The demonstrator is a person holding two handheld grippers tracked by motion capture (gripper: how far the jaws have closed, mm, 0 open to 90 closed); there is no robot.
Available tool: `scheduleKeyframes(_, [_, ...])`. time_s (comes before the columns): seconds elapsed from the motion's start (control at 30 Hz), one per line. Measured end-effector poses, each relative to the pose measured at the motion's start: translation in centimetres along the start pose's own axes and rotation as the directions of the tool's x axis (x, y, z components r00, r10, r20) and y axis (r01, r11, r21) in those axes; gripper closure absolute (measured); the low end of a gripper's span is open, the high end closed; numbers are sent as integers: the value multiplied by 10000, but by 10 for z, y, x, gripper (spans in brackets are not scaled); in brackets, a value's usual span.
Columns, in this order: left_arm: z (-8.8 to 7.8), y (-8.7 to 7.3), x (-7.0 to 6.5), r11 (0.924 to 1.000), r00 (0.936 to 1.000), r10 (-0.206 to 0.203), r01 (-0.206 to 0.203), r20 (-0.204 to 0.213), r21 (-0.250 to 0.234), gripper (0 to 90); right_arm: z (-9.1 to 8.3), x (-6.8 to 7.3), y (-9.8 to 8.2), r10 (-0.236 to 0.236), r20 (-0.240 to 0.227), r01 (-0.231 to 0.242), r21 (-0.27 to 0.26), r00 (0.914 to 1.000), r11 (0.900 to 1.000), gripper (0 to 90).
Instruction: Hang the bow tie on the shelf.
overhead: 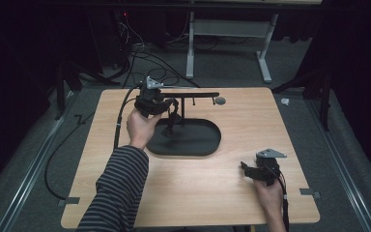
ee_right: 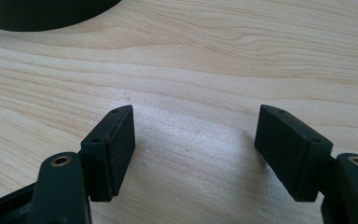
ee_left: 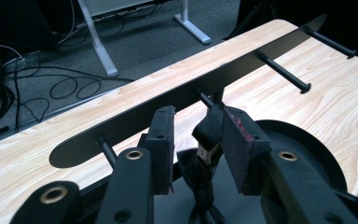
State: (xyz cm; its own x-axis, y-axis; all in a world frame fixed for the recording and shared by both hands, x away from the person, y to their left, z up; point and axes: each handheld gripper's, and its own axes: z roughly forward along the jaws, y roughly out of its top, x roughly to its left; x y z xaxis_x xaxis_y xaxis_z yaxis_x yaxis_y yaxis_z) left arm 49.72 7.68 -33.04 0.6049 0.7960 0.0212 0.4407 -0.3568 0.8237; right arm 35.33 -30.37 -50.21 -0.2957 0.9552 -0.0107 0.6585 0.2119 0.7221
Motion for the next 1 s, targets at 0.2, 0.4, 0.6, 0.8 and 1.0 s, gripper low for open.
scheduleKeyframes(0.2, [-10,0,-4,9999,9999,102,-101,81,-134,617,0,0,0,-4,-3,4,-1,10000,10000,299])
scheduleKeyframes(0.4, [-25,-3,-7,9994,9996,229,-224,182,-269,599,0,0,0,-7,-3,7,-1,10000,10000,299])
scheduleKeyframes(0.6, [-36,-10,-5,9994,9994,133,-123,312,-324,579,0,0,0,-5,-1,5,1,10000,10000,299])
scheduleKeyframes(0.8, [-45,-16,-4,9992,9993,36,-21,360,-408,551,0,0,0,8,-4,-8,9,10000,10000,299])
scheduleKeyframes(1.0, [-51,-26,-2,9995,9990,-6,21,444,-329,537,0,0,0,-28,-5,28,3,10000,10000,299])
